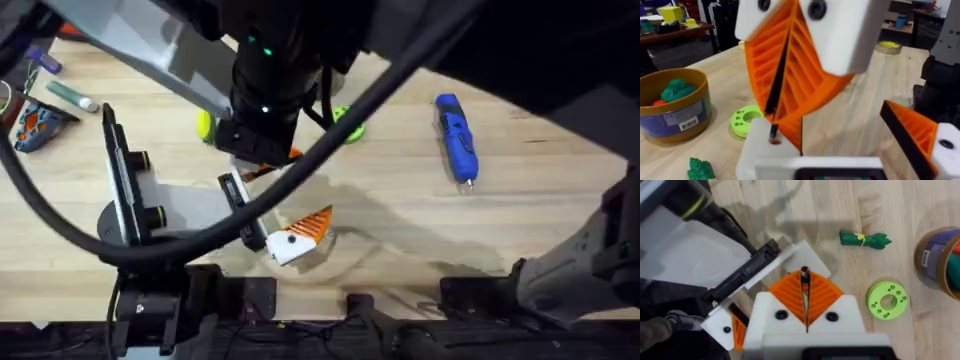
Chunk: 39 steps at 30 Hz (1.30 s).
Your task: Pick up the gripper from the table and insert it into the empty holder that is missing its gripper. Then pick up a screw, insert it into the mounting hole, and use the screwdriver to tighten it. Finally, clean up the table by picking up the vegetable and placing it into the bucket.
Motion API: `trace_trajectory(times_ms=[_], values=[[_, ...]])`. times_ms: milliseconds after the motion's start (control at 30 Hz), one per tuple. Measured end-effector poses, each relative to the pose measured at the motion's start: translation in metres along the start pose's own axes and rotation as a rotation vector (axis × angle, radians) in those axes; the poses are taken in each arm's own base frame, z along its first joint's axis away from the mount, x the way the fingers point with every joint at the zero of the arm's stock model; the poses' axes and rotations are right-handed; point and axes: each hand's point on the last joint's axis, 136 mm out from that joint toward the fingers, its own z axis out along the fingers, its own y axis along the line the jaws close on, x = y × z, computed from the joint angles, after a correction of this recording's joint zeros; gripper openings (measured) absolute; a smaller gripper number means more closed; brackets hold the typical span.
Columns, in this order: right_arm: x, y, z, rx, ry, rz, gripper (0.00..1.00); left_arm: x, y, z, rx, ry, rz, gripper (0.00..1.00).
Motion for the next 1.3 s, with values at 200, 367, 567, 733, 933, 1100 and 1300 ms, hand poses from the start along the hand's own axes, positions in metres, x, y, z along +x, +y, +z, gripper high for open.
trace_trajectory(times_ms=[200, 367, 567, 733, 933, 1100, 1300], values=[[-0.001, 0.0, -0.006, 0.002, -0.004, 0.0, 0.006, 0.0, 0.0, 0.0, 0.0, 0.0, 0.002, 0.985], [-0.005, 0.0, -0.021, 0.008, -0.021, -0.001, 0.006, 0.0, 0.0, 0.0, 0.0, 0.0, 0.002, 0.986], [-0.006, 0.0, -0.028, 0.008, -0.026, -0.001, 0.006, 0.0, 0.0, 0.0, 0.0, 0.0, 0.003, 0.986], [-0.007, 0.002, -0.028, -0.007, -0.03, 0.001, 0.006, 0.0, 0.0, 0.0, 0.0, 0.0, 0.004, 0.985], [-0.007, 0.004, -0.028, -0.022, -0.034, 0.007, 0.006, 0.0, 0.0, 0.0, 0.0, 0.0, 0.004, 0.985], [-0.007, 0.004, -0.028, -0.023, -0.035, 0.009, 0.006, 0.0, 0.0, 0.0, 0.0, 0.0, 0.004, 0.985], [-0.007, 0.004, -0.028, -0.026, -0.036, 0.01, 0.006, 0.0, 0.0, 0.0, 0.0, 0.0, 0.004, 0.985]])
